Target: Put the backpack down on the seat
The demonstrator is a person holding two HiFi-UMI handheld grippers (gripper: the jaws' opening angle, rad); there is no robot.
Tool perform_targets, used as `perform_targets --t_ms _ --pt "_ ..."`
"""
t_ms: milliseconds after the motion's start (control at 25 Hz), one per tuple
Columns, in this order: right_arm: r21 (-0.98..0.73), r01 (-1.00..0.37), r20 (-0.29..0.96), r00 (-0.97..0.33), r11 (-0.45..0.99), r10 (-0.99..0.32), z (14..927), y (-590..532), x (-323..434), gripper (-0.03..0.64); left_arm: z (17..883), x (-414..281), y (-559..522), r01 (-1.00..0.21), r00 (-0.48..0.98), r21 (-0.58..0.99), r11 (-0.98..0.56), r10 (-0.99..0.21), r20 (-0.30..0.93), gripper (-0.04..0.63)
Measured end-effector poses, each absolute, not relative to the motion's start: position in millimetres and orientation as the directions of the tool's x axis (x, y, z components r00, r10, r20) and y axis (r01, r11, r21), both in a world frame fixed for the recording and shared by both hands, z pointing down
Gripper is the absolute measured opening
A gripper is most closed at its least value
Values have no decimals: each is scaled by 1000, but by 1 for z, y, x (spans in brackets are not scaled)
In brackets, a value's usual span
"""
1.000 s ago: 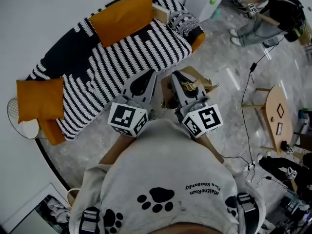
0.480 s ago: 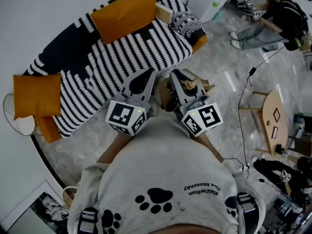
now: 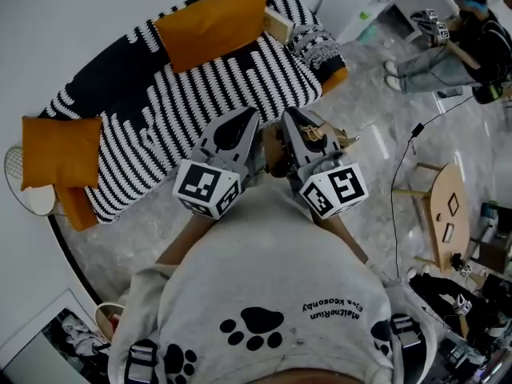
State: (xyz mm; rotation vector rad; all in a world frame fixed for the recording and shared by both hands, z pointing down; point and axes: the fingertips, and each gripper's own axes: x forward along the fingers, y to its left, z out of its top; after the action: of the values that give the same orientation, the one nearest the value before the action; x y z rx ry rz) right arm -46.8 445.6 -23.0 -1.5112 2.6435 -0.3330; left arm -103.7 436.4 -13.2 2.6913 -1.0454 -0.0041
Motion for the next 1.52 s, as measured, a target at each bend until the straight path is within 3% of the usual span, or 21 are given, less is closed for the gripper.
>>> perform_targets --t_ms 1520 --pt "-278 -607 76 -786 744 -614 -1 139 -4 49 -6 -54 134 -824 544 258 -504 -831 115 20"
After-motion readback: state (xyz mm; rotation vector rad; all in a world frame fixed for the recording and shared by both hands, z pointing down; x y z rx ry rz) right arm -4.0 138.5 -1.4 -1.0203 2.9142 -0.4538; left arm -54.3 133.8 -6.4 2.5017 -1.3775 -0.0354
